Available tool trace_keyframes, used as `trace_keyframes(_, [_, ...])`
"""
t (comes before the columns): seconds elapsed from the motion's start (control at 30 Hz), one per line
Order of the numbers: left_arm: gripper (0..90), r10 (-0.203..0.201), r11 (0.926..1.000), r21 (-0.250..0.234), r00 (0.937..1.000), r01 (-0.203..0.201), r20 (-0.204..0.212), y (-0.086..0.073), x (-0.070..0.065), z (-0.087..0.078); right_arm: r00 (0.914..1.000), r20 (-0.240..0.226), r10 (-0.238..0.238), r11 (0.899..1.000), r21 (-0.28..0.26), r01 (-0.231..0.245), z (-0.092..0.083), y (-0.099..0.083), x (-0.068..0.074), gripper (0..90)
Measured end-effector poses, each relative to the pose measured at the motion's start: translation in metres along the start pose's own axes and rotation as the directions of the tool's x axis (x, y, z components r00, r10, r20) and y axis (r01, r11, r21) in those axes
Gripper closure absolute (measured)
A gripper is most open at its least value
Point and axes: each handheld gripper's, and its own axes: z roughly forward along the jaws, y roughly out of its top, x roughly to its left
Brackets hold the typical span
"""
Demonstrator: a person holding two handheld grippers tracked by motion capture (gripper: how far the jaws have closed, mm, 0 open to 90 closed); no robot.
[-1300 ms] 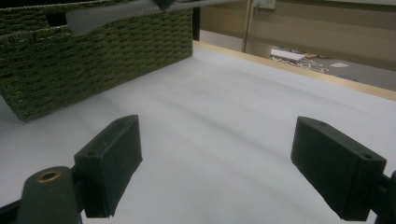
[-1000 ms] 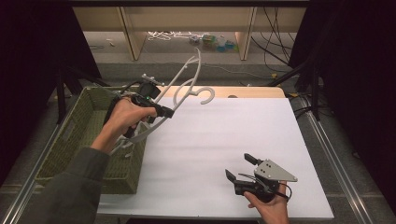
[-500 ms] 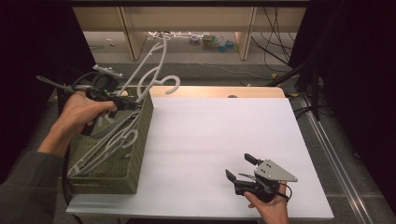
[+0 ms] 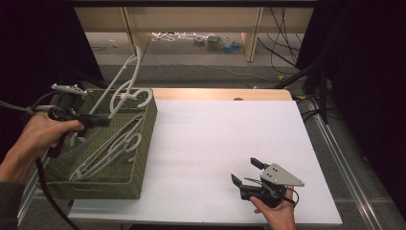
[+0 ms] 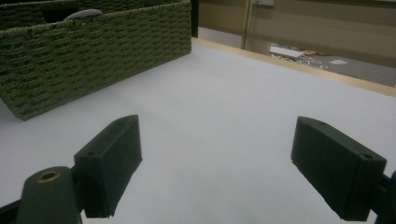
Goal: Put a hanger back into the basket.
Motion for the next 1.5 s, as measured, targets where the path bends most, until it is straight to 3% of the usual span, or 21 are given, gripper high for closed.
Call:
trace_keyframes(0.1, [82.1,-0.039,0.9992,0.013,0.9992,0.038,0.014,-0.011,0.003,-0.002,1.0000,0.002,-0.004,1.000,0.000,0.004,0.000,0.000,0.000,17.0])
trace_keyframes(0.17, [82.1,-0.007,0.9999,0.013,0.9999,0.007,0.014,-0.017,0.007,-0.001,1.0000,0.005,-0.003,1.000,-0.001,0.003,0.001,0.000,0.000,17.0])
trace_keyframes(0.2, [82.1,-0.039,0.9991,0.016,0.9990,0.039,0.019,-0.020,0.005,-0.002,1.0000,0.005,-0.002,1.000,0.000,0.002,0.001,0.000,0.000,17.0])
trace_keyframes(0.27, [82.1,-0.006,0.9997,0.026,0.9998,0.006,0.021,-0.025,0.008,-0.002,1.0000,0.003,0.000,1.000,0.000,0.000,0.001,0.000,0.000,17.0])
trace_keyframes(0.57, [82.1,0.014,0.9980,0.061,0.9995,-0.016,0.029,-0.049,0.011,0.004,1.0000,-0.001,0.000,1.000,0.003,0.000,0.001,0.000,0.000,17.0])
trace_keyframes(0.6, [82.1,0.038,0.9968,0.069,0.9985,-0.040,0.040,-0.051,0.014,0.005,1.0000,-0.002,0.002,1.000,0.001,-0.002,0.001,0.000,0.000,17.0])
trace_keyframes(0.73, [82.1,0.016,0.9947,0.102,0.9994,-0.019,0.030,-0.057,0.015,0.009,1.0000,0.000,0.002,1.000,0.002,-0.002,0.001,-0.001,0.000,17.0])
trace_keyframes(0.87, [82.1,0.030,0.9931,0.112,0.9986,-0.034,0.043,-0.061,0.015,0.012,1.0000,-0.001,-0.002,1.000,0.009,0.002,0.001,0.000,0.000,17.0])
trace_keyframes(0.9, [82.1,0.012,0.9926,0.120,0.9989,-0.018,0.044,-0.062,0.014,0.012,1.0000,0.001,0.000,1.000,0.009,0.000,0.001,0.000,0.000,17.0])
trace_keyframes(0.93, [82.1,0.048,0.9909,0.124,0.9978,-0.053,0.047,-0.062,0.017,0.012,1.0000,0.002,-0.002,1.000,0.022,0.002,0.000,0.000,-0.001,17.0])
trace_keyframes(1.0, [82.1,-0.008,0.9889,0.149,0.9991,0.002,0.042,-0.064,0.013,0.011,1.0000,0.001,-0.001,1.000,0.020,0.001,0.000,0.000,-0.001,17.0])
trace_keyframes(1.07, [82.0,-0.016,0.9871,0.160,0.9987,0.008,0.048,-0.065,0.012,0.011,1.0000,0.001,-0.002,1.000,0.020,0.002,0.000,0.000,-0.001,17.0])
trace_keyframes(1.13, [82.0,0.023,0.9852,0.168,0.9974,-0.034,0.069,-0.065,0.014,0.012,1.0000,0.001,-0.003,1.000,0.020,0.003,0.000,0.000,-0.001,17.0])
trace_keyframes(1.17, [82.0,-0.011,0.9840,0.178,0.9976,-0.001,0.068,-0.066,0.012,0.012,1.0000,0.001,-0.001,1.000,0.022,0.001,0.000,0.000,-0.001,17.0])
trace_keyframes(1.2, [82.0,-0.003,0.9826,0.186,0.9972,-0.010,0.074,-0.066,0.013,0.012,1.0000,-0.003,0.000,1.000,0.015,0.000,0.001,0.000,0.000,17.0])
trace_keyframes(1.23, [82.0,-0.018,0.9823,0.187,0.9981,0.006,0.059,-0.067,0.011,0.013,0.9999,-0.012,0.006,1.000,0.006,-0.006,0.001,-0.001,0.000,17.0])
trace_keyframes(1.3, [82.0,0.021,0.9766,0.212,0.9971,-0.036,0.073,-0.068,0.013,0.016,1.0000,-0.004,0.001,1.000,0.010,-0.001,0.001,0.000,0.000,17.0])
trace_keyframes(1.37, [82.0,-0.001,0.9744,0.225,0.9985,-0.011,0.056,-0.070,0.012,0.019,1.0000,0.000,-0.002,1.000,0.029,0.002,-0.001,0.000,-0.001,17.0])
trace_keyframes(1.4, [82.0,0.023,0.9728,0.228,0.9974,-0.038,0.068,-0.070,0.015,0.020,1.0000,0.003,-0.001,1.000,0.009,0.001,0.000,0.000,-0.001,17.0])
trace_keyframes(1.43, [82.0,0.014,0.9731,0.228,0.9972,-0.030,0.073,-0.070,0.015,0.021,0.9999,-0.008,0.008,1.000,-0.003,-0.008,0.002,-0.001,0.000,17.0])
trace_keyframes(1.5, [82.0,0.054,0.9671,0.244,0.9949,-0.073,0.086,-0.069,0.019,0.021,0.9999,-0.010,0.005,1.000,0.002,-0.005,0.001,-0.001,0.000,17.0])
